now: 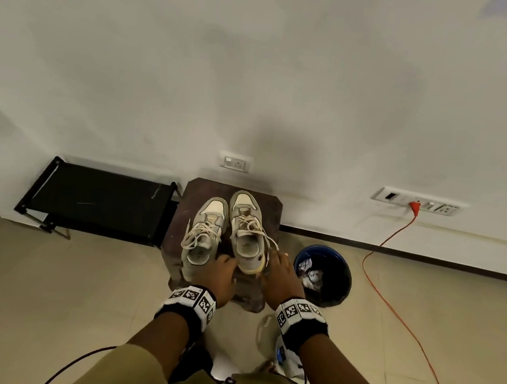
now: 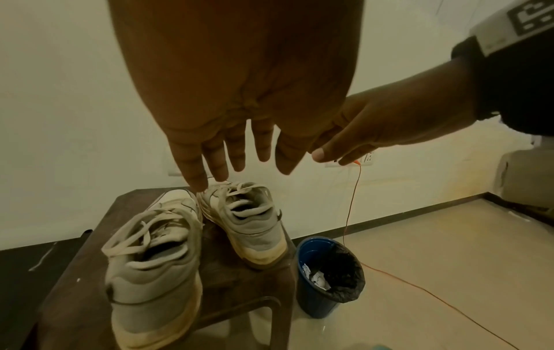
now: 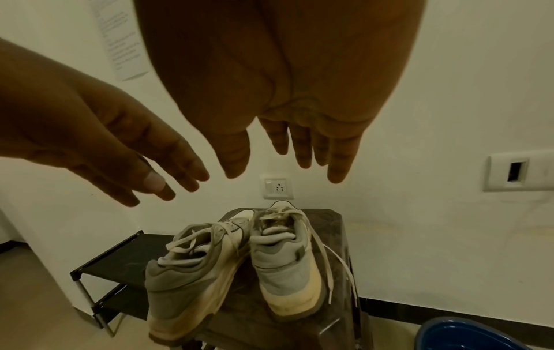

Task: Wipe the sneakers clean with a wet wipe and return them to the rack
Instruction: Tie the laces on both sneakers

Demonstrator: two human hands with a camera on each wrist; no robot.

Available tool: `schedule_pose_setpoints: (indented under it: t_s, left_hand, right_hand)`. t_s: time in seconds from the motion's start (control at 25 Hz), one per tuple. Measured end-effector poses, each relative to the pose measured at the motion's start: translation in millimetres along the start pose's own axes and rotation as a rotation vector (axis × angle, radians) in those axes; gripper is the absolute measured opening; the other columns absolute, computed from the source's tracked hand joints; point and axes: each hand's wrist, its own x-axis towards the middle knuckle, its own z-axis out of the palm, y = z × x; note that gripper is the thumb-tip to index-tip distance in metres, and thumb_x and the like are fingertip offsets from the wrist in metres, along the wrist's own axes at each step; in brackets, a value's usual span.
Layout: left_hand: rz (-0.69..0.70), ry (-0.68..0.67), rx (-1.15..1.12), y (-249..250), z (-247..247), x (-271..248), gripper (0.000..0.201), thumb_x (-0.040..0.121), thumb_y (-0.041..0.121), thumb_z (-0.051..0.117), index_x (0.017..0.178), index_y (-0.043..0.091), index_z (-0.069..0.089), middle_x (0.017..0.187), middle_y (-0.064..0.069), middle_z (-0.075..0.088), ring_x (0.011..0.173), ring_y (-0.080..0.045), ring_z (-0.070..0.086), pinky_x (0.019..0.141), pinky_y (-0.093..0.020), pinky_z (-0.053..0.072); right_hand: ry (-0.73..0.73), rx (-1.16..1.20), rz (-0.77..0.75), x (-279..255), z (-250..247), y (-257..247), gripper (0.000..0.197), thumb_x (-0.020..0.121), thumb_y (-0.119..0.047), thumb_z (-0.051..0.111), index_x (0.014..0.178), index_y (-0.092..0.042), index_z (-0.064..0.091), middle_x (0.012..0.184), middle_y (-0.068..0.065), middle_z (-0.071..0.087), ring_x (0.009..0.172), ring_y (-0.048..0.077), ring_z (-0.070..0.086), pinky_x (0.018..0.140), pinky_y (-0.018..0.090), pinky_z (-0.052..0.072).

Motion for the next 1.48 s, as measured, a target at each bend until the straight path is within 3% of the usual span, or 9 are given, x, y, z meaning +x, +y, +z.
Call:
schedule_pose_setpoints:
  t_s: [0.2,0.36,0.68,0.8,0.96,1.12,1.24,1.48]
  left_hand:
    - [0.015,-0.055,0.015,-48.4,-22.3,21.8,0.049,0.093,0.022,0.049,0.14,0.018,0.039,0.144,-0.007,0.038,0.126,-0.032,0.046,0.099,-0.047,0.043]
    - [0.066,-0.076,0.007,-58.9,-33.4,37.6,0.048,0.092,0.022,0.05,0.139,0.017,0.041,0.144,-0.008,0.04,0.13,-0.03,0.042,0.101,-0.046,0.042]
    - [0.026,-0.145,-0.008,-50.8,-25.2,75.8,0.043,0.094,0.018,0.048,0.137,0.013,0.042,0.144,-0.01,0.038,0.131,-0.032,0.039,0.102,-0.047,0.041]
    - [-0.007,-0.162,-0.022,-46.6,-14.1,91.0,0.04,0.094,0.019,0.048,0.133,0.012,0.043,0.138,-0.011,0.042,0.124,-0.034,0.046,0.097,-0.046,0.044]
    - [-0.086,-0.107,-0.07,-35.3,-0.1,122.7,0.049,0.092,0.018,0.05,0.139,0.013,0.037,0.137,-0.013,0.042,0.118,-0.036,0.051,0.094,-0.047,0.045]
    - [-0.231,-0.028,-0.12,-27.9,14.4,147.4,0.052,0.093,0.02,0.048,0.141,0.012,0.032,0.133,-0.016,0.049,0.114,-0.038,0.054,0.087,-0.046,0.046]
    - [-0.294,-0.042,-0.118,-29.7,27.3,162.7,0.047,0.093,0.019,0.048,0.138,0.012,0.035,0.125,-0.016,0.057,0.111,-0.037,0.057,0.084,-0.045,0.047]
    - [-0.274,0.088,-0.202,-43.4,31.6,172.2,0.035,0.092,0.018,0.05,0.127,0.014,0.049,0.116,-0.014,0.063,0.108,-0.037,0.058,0.085,-0.045,0.046]
  right_hand:
    - [0.013,-0.03,0.055,26.4,15.2,-40.2,0.068,0.09,-0.025,0.057,0.148,-0.013,0.024,0.151,0.009,0.029,0.14,0.025,0.024,0.112,0.034,0.026]
    - [0.026,-0.047,0.119,39.1,22.5,-50.8,0.067,0.089,-0.026,0.056,0.147,-0.014,0.024,0.151,0.009,0.028,0.141,0.026,0.023,0.111,0.037,0.03]
    - [-0.013,0.002,0.203,85.7,37.8,-24.5,0.067,0.085,-0.022,0.058,0.145,-0.014,0.028,0.149,0.009,0.033,0.139,0.028,0.028,0.109,0.043,0.036]
    - [-0.019,0.032,0.223,101.9,45.3,-7.3,0.063,0.084,-0.021,0.057,0.142,-0.016,0.032,0.147,0.009,0.036,0.136,0.029,0.033,0.105,0.042,0.04]
    - [-0.033,0.058,0.23,127.5,52.2,17.0,0.062,0.084,-0.018,0.056,0.141,-0.015,0.034,0.145,0.01,0.038,0.131,0.03,0.039,0.099,0.041,0.044]
    - [-0.072,0.076,0.246,145.2,61.7,30.4,0.057,0.084,-0.019,0.05,0.139,-0.018,0.033,0.135,0.014,0.049,0.111,0.035,0.055,0.084,0.042,0.051]
    - [-0.09,0.101,0.287,152.3,66.4,29.4,0.055,0.087,-0.021,0.05,0.14,-0.02,0.033,0.129,0.013,0.053,0.108,0.037,0.056,0.082,0.041,0.047]
    - [-0.07,0.204,0.367,140.3,77.4,21.7,0.028,0.086,-0.023,0.051,0.112,-0.011,0.048,0.103,0.016,0.063,0.093,0.039,0.059,0.072,0.039,0.045]
